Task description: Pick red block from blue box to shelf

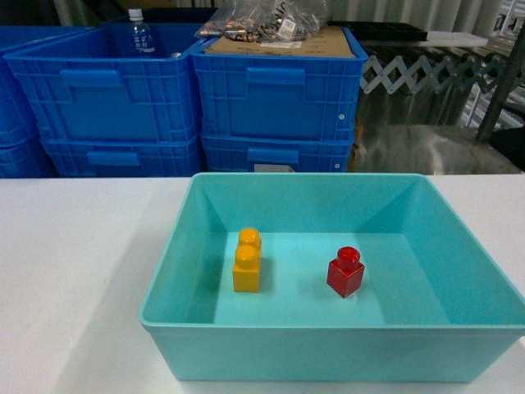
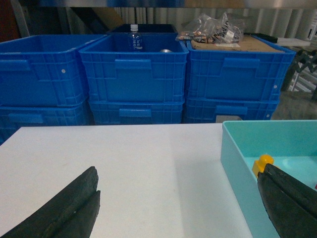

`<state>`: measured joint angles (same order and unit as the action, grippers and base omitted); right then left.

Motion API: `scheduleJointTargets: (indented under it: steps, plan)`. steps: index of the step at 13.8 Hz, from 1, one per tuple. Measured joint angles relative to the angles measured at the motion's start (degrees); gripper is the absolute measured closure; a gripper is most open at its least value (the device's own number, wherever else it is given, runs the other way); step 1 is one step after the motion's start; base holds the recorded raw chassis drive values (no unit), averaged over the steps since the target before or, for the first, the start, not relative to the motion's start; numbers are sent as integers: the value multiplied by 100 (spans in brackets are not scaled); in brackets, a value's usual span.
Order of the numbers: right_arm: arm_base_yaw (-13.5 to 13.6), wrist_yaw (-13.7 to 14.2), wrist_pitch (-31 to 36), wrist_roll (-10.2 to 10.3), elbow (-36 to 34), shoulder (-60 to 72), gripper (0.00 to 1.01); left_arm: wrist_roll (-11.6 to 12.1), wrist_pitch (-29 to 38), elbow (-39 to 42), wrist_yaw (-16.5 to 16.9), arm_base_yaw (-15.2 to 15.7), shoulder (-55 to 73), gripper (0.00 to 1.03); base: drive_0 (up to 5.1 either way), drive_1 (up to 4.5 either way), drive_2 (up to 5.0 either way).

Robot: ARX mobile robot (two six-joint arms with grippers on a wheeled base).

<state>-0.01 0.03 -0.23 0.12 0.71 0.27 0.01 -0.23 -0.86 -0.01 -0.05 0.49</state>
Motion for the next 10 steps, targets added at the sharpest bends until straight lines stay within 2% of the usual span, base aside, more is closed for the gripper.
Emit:
scheduleJointTargets:
  steps: [10]
  plan:
    - [0,0,0,0,0,-2,3,2,0,0,0,0,0,5,0,0,0]
